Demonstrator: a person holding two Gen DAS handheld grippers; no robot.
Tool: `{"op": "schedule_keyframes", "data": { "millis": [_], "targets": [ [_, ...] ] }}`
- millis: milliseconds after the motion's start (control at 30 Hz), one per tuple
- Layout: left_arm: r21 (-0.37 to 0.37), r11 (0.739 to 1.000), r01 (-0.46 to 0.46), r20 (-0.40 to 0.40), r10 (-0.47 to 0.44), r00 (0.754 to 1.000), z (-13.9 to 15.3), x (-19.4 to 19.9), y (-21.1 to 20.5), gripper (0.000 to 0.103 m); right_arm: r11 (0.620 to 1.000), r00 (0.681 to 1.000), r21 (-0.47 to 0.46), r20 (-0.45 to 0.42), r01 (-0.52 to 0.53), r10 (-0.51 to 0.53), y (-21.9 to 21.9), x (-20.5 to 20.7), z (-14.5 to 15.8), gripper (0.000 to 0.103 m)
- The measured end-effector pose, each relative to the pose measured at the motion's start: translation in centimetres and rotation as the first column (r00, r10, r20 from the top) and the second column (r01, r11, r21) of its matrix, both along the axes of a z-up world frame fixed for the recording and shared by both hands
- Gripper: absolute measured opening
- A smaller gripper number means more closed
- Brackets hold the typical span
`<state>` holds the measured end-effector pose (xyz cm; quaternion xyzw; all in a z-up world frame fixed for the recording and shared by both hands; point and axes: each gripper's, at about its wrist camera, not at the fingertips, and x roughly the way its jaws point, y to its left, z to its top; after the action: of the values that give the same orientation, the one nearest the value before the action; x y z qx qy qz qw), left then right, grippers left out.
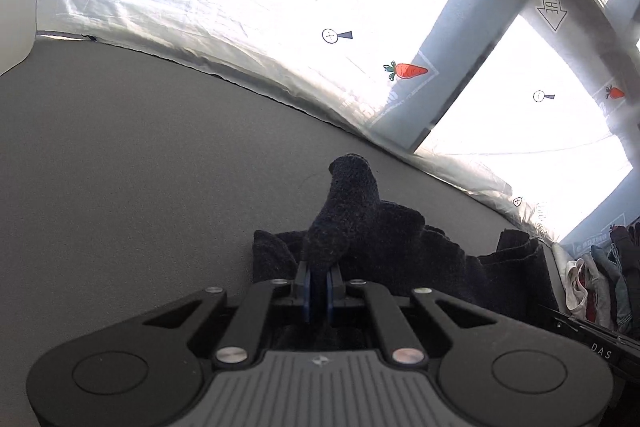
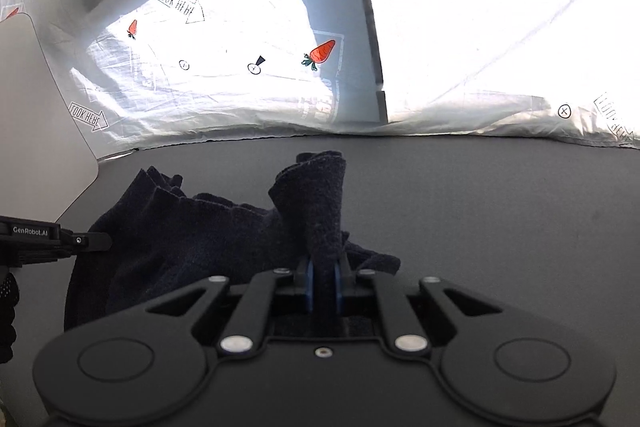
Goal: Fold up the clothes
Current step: 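Grasp the folded navy sweater with both grippers and lift it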
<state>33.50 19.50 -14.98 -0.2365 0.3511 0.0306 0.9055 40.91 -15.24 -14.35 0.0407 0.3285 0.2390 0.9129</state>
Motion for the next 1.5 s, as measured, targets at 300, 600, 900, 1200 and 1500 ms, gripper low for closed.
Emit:
{"op": "schedule_keyframes", "data": {
  "millis": [300, 600, 900, 1200, 1500],
  "targets": [
    [0.18, 0.98, 0.08, -0.123, -0.058, 0.991, -6.4, 1.7, -1.9, 0.031, 0.993, 0.978, -0.11, -0.195, 0.054, -0.075, 0.9, 3.5, -5.8, 0.039],
    [0.075, 0.993, 0.089, -0.144, -0.078, 0.986, -8.5, 3.7, 0.3, 0.064, 0.996, 0.962, -0.04, -0.261, 0.077, -0.084, 0.9, 5.3, -7.9, 0.052],
    [0.075, 0.982, 0.171, -0.193, -0.154, 0.969, -10.6, 7.0, -0.6, 0.072, 0.998, 0.956, -0.004, -0.289, 0.058, -0.056, 1.8, 7.1, -8.3, 0.042],
    [0.136, 0.966, 0.22, -0.068, -0.212, 0.975, -7.9, 3.8, -4.4, 0.019, 0.999, 0.985, -0.04, -0.173, 0.018, -0.025, 3.1, 3.6, -4.7, 0.018],
    [0.107, 0.971, 0.213, 0.123, -0.225, 0.966, -1.4, -2.6, -7.2, 0.018, 0.99, 0.989, -0.011, 0.052, 0.14, -0.139, 0.8, -5.3, 2.8, 0.017]
  ]
}}
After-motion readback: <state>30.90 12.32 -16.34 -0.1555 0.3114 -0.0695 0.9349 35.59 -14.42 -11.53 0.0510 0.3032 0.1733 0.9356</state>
